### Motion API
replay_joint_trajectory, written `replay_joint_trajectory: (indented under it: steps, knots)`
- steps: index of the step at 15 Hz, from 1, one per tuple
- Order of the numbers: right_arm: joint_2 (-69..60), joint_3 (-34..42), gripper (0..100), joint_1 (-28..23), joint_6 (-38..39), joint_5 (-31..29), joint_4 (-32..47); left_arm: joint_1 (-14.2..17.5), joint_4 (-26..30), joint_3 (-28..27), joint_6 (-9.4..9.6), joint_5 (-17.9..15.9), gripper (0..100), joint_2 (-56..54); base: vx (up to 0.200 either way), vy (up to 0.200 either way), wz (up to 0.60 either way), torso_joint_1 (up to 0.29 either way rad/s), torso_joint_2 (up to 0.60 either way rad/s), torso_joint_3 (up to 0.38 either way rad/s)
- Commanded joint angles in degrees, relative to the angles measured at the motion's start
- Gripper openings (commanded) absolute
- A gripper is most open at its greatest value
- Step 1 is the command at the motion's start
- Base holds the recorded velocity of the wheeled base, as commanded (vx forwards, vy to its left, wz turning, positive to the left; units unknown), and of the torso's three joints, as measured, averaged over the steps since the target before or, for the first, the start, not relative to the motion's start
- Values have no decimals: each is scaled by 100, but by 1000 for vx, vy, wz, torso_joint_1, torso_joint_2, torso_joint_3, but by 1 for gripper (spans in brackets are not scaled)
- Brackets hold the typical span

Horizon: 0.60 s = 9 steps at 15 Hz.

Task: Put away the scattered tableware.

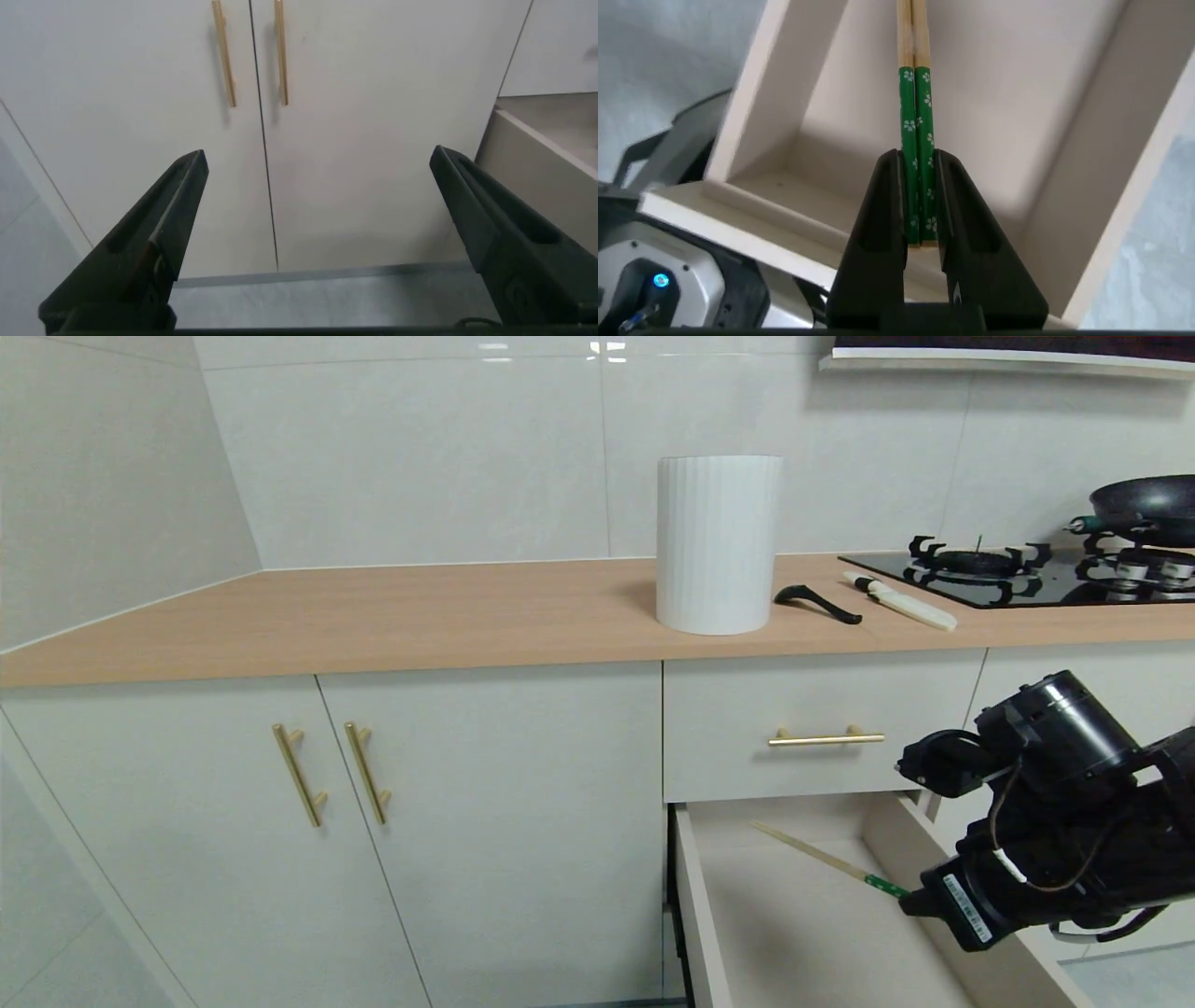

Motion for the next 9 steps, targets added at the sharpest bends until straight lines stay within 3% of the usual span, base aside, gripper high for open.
replay_joint_trajectory:
  steps: [1,4,9]
  knots:
    - [623,-29,0,5,2,-11,-135,7,0,0,-1,0,100,0,0,0,0,-80,124,95]
    - [1704,-231,0,-4,213,-29,-627,7,0,0,-1,0,100,0,0,0,0,-16,42,26]
    - [3154,-1066,0,5,1514,-99,-1234,7,0,0,-1,0,100,0,0,0,0,0,0,0]
